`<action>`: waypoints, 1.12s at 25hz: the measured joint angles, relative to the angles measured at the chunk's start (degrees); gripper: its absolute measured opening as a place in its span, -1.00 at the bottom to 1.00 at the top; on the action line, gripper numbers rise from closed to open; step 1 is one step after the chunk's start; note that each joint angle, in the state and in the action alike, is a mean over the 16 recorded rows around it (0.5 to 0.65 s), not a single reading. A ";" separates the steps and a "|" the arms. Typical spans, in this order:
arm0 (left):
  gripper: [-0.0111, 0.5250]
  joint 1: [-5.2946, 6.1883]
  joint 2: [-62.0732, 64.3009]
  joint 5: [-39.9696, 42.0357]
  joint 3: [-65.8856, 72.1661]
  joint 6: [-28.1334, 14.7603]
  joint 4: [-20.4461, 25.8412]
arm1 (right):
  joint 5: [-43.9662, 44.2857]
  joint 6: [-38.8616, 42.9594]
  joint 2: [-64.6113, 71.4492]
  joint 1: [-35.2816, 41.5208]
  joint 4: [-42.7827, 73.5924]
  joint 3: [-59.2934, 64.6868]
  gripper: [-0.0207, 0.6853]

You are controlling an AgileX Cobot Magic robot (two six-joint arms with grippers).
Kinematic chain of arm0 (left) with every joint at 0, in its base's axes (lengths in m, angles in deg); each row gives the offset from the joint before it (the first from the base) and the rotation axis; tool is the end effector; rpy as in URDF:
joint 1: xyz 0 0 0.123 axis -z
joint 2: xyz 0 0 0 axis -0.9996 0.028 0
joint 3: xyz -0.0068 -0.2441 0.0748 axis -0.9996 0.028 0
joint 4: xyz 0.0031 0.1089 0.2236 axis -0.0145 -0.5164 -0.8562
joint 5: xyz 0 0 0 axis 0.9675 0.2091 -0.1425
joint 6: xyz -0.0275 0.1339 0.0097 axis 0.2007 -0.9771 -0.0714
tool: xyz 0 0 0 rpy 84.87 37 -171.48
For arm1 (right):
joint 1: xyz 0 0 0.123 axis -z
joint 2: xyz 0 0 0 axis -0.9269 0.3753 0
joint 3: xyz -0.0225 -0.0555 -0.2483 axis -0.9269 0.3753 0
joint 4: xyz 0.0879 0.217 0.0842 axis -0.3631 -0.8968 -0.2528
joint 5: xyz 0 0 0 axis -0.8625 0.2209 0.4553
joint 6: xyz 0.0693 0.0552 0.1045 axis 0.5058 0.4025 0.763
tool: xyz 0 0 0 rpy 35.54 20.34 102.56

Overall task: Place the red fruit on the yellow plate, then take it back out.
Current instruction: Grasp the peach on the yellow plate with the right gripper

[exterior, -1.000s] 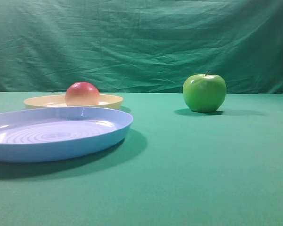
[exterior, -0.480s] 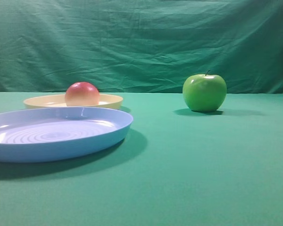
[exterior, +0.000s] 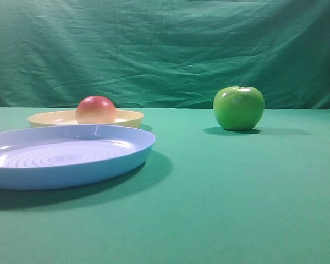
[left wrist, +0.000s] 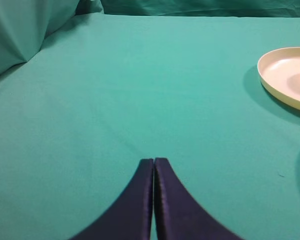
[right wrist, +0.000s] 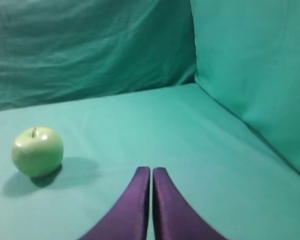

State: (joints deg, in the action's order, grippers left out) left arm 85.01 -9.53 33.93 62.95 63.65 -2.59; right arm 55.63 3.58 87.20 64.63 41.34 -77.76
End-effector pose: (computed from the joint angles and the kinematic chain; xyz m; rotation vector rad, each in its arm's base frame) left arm 0.1213 0.0234 0.1661 -0.1636 1.8308 0.1308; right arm 0.1296 0.0003 0.1972 0.0392 1.7031 0.0423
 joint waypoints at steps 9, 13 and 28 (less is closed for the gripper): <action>-0.96 0.00 0.00 0.00 0.00 0.00 0.00 | 5.40 -1.53 11.80 -7.08 0.08 -15.14 -0.94; -0.96 0.00 0.00 0.00 0.00 0.00 0.00 | 11.95 -3.38 19.78 -12.27 -0.07 -23.38 -0.94; -0.96 0.00 0.00 0.00 0.00 0.00 0.00 | 33.36 -11.22 47.11 -26.83 -5.90 -44.73 -0.94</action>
State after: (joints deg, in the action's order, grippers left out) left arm 85.01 -9.53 33.93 62.95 63.65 -2.59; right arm 88.99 -7.64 134.31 37.80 35.45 -122.49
